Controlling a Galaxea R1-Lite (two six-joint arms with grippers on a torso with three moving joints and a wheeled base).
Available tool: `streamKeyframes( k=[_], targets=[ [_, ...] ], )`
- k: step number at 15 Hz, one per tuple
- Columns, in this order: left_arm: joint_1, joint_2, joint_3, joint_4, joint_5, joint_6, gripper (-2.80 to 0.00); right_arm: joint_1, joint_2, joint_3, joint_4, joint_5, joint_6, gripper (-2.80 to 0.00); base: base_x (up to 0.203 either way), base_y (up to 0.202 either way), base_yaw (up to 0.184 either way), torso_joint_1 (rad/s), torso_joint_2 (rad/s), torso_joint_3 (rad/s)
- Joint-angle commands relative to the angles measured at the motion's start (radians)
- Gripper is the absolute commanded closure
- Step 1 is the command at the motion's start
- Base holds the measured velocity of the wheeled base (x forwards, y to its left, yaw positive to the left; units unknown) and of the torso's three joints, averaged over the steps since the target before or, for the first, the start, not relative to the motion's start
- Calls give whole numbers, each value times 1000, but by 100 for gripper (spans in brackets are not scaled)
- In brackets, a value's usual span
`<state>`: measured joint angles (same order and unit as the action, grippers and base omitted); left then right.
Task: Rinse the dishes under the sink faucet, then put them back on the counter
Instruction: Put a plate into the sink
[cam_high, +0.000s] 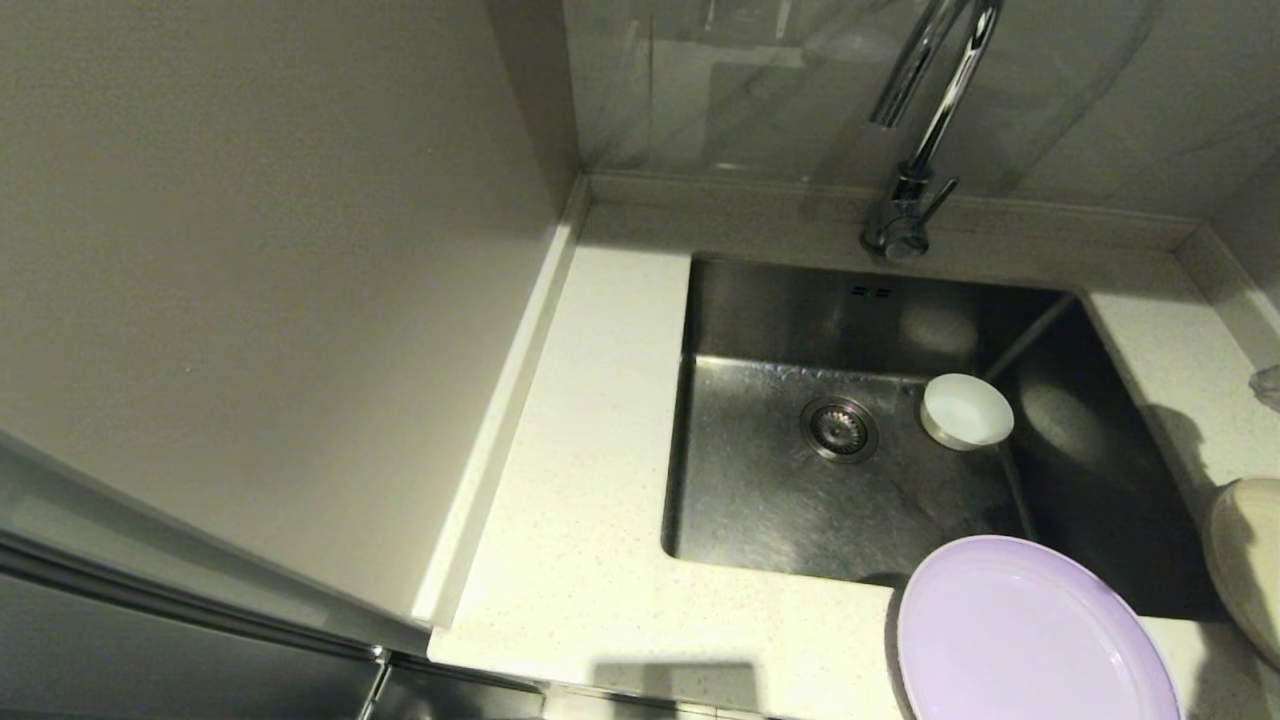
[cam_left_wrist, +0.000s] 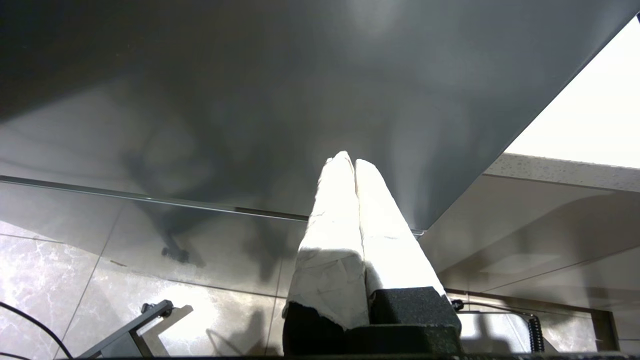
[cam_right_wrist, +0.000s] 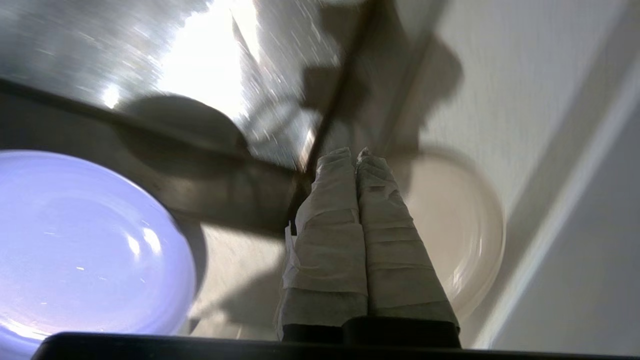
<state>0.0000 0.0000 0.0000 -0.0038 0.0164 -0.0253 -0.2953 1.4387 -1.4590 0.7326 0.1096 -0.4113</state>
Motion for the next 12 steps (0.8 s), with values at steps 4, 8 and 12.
streamKeyframes(
  k=[4, 8, 12],
  targets=[
    [0, -3, 0, -1, 0, -1, 0, -30, -57, 212, -49, -132, 93, -280, 0, 0, 0, 0, 0, 0],
    [-1, -3, 0, -1, 0, -1, 0, -41, -73, 309, -85, -145, 97, -280, 0, 0, 0, 0, 0, 0],
    [0, -3, 0, -1, 0, -1, 0, -46, -68, 393, -88, -181, 98, -280, 0, 0, 0, 0, 0, 0]
  ],
)
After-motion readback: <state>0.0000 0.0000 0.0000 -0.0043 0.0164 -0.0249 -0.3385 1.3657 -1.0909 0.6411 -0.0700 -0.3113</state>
